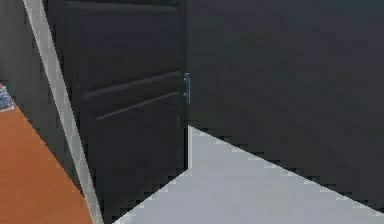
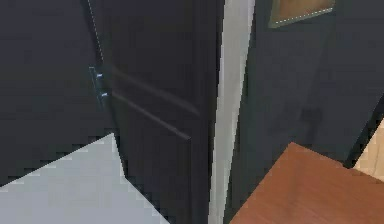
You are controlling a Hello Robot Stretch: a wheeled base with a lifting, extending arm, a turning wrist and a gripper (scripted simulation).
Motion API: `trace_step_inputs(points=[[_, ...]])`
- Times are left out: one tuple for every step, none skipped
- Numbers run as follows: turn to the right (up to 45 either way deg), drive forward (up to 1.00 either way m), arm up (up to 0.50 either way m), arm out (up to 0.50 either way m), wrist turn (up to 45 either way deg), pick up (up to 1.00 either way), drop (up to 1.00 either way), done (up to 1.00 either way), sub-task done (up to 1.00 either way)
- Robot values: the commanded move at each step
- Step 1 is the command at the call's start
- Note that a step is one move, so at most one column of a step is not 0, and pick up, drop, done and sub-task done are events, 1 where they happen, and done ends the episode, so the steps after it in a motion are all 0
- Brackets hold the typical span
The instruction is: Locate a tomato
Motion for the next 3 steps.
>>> trace_step_inputs(points=[[21.0, 0.0, 0.0, 0.0, 0.0, 0.0, 0.0, 0.0, 0.0], [0.0, 1.0, 0.0, 0.0, 0.0, 0.0, 0.0, 0.0, 0.0], [3.0, 0.0, 0.0, 0.0, 0.0, 0.0, 0.0, 0.0, 0.0]])
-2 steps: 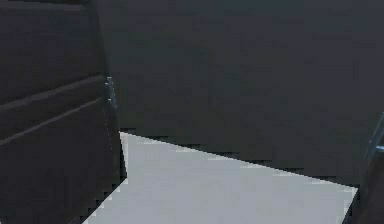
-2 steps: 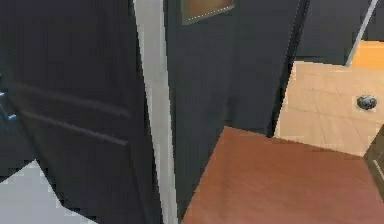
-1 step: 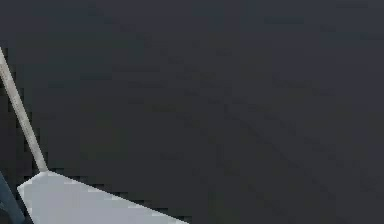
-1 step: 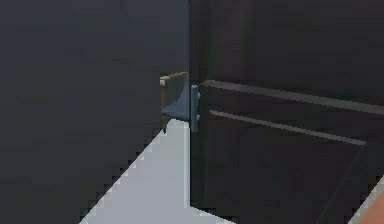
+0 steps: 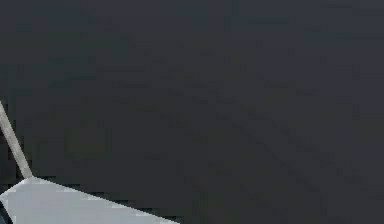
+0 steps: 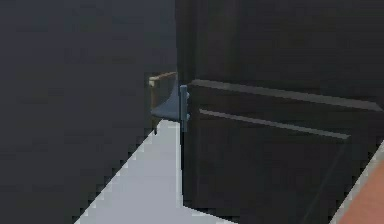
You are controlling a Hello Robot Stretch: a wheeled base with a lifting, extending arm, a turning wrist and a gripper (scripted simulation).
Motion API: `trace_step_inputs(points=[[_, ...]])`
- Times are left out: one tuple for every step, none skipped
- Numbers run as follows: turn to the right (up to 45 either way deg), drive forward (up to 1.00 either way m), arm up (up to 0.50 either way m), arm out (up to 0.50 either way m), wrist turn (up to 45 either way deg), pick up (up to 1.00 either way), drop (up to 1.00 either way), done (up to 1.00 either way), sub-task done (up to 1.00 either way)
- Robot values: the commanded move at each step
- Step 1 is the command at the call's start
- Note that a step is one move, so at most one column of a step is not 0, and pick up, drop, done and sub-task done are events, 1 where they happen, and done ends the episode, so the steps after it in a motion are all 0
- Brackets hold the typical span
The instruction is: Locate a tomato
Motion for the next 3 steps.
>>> trace_step_inputs(points=[[0.0, 0.4, 0.0, 0.0, 0.0, 0.0, 0.0, 0.0, 0.0], [-24.0, 0.0, 0.0, 0.0, 0.0, 0.0, 0.0, 0.0, 0.0], [0.0, 0.6, 0.0, 0.0, 0.0, 0.0, 0.0, 0.0, 0.0]])
